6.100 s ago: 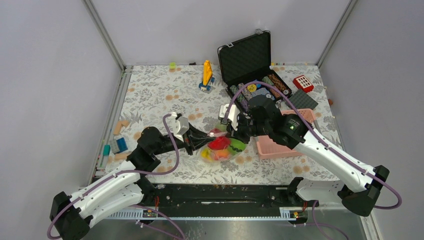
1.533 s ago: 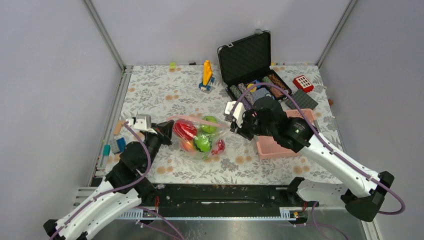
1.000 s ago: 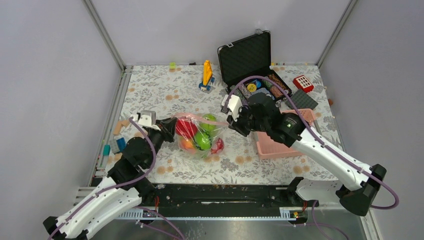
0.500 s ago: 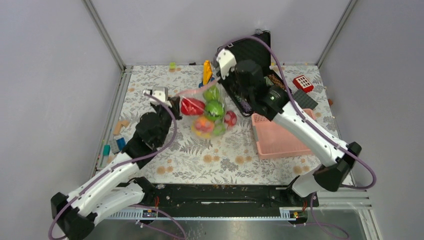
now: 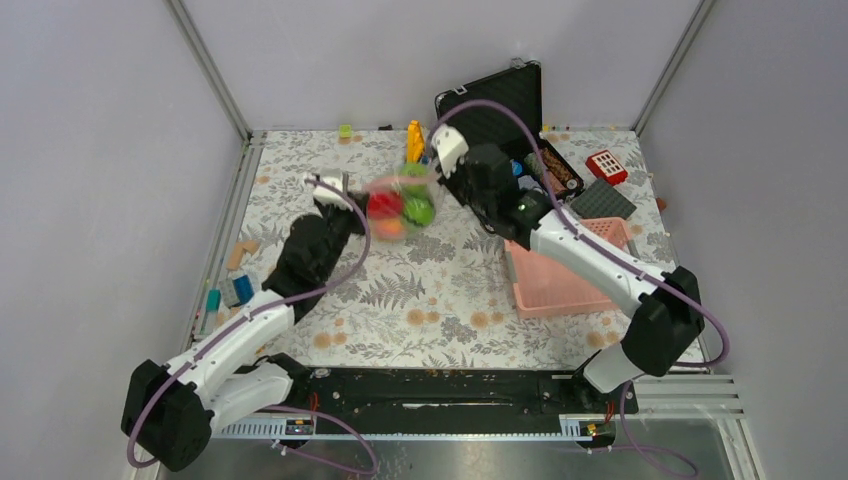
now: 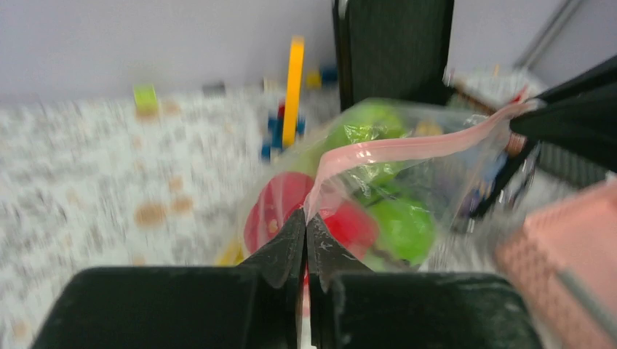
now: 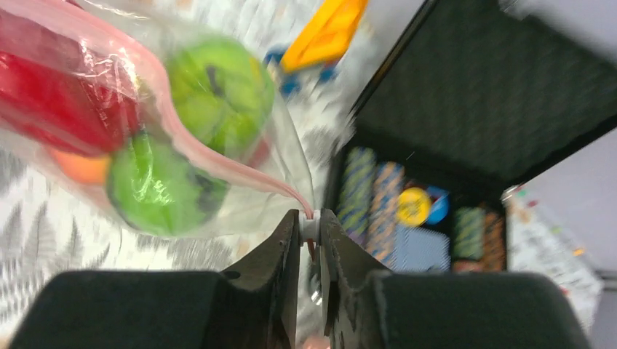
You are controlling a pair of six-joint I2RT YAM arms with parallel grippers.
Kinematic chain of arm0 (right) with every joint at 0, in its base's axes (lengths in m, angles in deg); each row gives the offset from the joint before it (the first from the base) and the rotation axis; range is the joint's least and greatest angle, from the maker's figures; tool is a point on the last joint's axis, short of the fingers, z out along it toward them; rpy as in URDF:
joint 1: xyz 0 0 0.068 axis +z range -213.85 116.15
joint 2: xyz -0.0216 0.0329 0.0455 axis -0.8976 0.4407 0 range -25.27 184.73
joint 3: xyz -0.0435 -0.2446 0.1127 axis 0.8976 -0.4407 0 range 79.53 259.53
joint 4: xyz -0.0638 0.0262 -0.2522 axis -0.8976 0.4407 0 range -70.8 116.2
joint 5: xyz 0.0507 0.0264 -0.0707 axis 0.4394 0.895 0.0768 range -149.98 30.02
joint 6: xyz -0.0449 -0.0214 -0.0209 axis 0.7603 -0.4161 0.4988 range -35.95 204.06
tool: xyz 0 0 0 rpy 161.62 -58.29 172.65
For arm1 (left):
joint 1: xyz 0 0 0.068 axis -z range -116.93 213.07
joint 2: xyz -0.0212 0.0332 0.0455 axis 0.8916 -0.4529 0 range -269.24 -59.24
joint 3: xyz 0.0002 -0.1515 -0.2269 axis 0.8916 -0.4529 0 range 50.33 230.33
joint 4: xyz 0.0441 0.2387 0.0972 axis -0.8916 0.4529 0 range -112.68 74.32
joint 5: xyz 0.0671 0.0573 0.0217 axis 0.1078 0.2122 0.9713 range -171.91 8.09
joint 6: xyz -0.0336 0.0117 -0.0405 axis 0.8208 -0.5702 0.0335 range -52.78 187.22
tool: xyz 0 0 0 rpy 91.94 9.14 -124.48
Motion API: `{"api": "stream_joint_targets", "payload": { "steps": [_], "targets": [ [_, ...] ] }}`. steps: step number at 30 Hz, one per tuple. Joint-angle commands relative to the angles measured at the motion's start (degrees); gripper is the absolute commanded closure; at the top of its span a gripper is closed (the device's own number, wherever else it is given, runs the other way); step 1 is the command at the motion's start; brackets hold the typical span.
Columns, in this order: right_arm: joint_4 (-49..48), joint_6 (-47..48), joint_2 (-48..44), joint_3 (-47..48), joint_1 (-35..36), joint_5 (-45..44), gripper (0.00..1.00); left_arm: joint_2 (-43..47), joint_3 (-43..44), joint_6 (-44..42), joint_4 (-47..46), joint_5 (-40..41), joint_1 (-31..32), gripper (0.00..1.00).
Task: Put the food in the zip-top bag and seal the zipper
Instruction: Zip the zipper food storage bag at the center of the board, then place the zipper food storage bag at the center of the board.
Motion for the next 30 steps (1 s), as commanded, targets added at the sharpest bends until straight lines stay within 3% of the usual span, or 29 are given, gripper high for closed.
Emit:
{"api": "stream_joint_targets", "payload": {
  "steps": [1, 3, 7, 12, 13, 18, 23, 30],
  "targets": [
    [-5.63, -3.72, -3.76, -11.96, 0.11, 7.68, 0.95, 5.27, -13.00, 5.75, -7.52, -4.78, -0.11, 0.98],
    [-4.40, -6.44, -5.40, -16.03, 0.30, 8.88, 0.95, 8.71, -16.31, 8.94, -5.82, -6.06, -0.11, 0.76],
    [-3.81, -11.61, -10.72, -23.37, 0.76, 13.55, 0.95, 16.47, -19.88, 15.00, -2.32, -9.03, -0.09, 0.68],
    [-2.51, -15.79, -17.90, -30.16, 2.49, 26.67, 0.86, 25.29, -19.58, 21.28, 10.30, -12.47, -0.14, 0.22],
    [-2.58, -15.84, -19.06, -31.72, 2.98, 29.19, 0.84, 27.27, -19.13, 22.49, 13.01, -13.81, -0.12, 0.04],
    [-3.39, -17.72, -22.73, -38.20, 4.98, 37.24, 0.80, 35.55, -14.91, 27.78, 28.77, -13.63, -0.10, 0.01],
    [-4.99, -18.43, -22.43, -41.88, 8.29, 39.57, 0.77, 37.48, -11.95, 33.82, 36.89, -4.93, -0.09, 0.01],
    [-1.04, -17.64, -22.05, -44.27, 11.65, 33.39, 0.45, 32.54, -8.98, 33.89, 41.78, -0.16, -0.09, 0.01]
  ]
}}
